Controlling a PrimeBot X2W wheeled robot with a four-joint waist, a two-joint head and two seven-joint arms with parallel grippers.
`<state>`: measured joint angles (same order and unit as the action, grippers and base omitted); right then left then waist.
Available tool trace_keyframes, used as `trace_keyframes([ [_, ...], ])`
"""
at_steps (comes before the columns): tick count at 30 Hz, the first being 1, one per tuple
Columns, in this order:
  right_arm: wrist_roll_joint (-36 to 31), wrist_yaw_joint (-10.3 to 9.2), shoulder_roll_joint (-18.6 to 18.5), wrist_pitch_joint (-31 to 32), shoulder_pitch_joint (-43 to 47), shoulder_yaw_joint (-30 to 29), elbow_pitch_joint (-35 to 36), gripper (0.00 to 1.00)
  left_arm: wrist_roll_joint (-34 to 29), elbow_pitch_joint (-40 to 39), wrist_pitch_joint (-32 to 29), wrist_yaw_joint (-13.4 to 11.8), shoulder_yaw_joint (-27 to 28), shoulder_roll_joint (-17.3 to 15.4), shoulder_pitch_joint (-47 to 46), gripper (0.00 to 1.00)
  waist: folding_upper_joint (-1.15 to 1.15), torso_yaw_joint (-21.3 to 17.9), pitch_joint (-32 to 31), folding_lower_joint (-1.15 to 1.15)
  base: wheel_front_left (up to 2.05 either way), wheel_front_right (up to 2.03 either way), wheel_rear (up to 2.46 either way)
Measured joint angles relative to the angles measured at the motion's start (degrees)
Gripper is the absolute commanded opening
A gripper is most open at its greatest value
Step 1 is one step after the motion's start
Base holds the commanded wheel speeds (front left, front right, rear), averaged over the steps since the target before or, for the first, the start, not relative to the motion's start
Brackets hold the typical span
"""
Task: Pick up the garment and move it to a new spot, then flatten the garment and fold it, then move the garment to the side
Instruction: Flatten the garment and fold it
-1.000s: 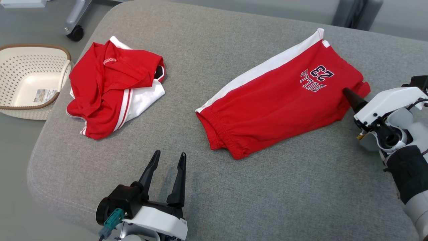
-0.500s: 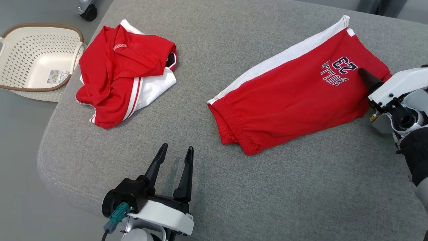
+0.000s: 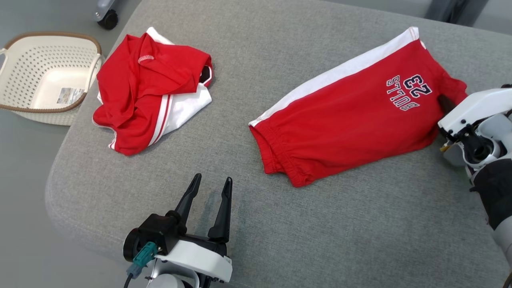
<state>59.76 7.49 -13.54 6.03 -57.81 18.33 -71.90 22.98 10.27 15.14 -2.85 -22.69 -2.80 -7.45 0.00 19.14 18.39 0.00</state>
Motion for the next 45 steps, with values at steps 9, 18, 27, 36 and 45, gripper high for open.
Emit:
trace_keyframes([
  [9, 1.82, 0.00, 0.75, -2.70, 3.87, -0.31, 0.54, 0.00, -0.15, 0.83, 0.00, 0.11, 0.40, 0.01, 0.76, 1.00, 0.00, -2.34, -2.68, 0.00, 0.00, 0.00, 0.00],
  [18, 5.39, 0.00, 1.25, -8.76, 9.68, -3.16, 1.27, 0.00, -0.16, 1.24, 0.00, -0.11, 0.80, 0.01, 1.71, 1.00, 0.00, -4.67, -5.47, 0.00, 0.00, 0.00, 0.00],
  [27, 9.00, 0.00, 2.96, -15.44, 15.33, -6.65, 1.71, 0.00, -0.21, 1.79, 0.00, -0.24, 1.92, 0.01, 4.32, 1.00, 0.00, -6.77, -8.66, 0.00, 0.00, 0.00, 0.00],
  [36, 9.84, 0.01, 4.19, -19.25, 20.07, -8.77, -0.48, 0.00, -0.27, 2.25, 0.00, 0.02, 2.72, 0.00, 6.25, 1.00, 0.00, -9.09, -11.59, 0.00, 0.00, 0.00, 0.00],
  [45, 9.23, 0.01, 4.35, -20.69, 23.35, -10.42, -1.52, 0.00, -0.35, 2.45, 0.00, 0.03, 3.31, 0.01, 7.44, 1.00, 0.00, -11.48, -13.79, 0.00, 0.00, 0.00, 0.00],
])
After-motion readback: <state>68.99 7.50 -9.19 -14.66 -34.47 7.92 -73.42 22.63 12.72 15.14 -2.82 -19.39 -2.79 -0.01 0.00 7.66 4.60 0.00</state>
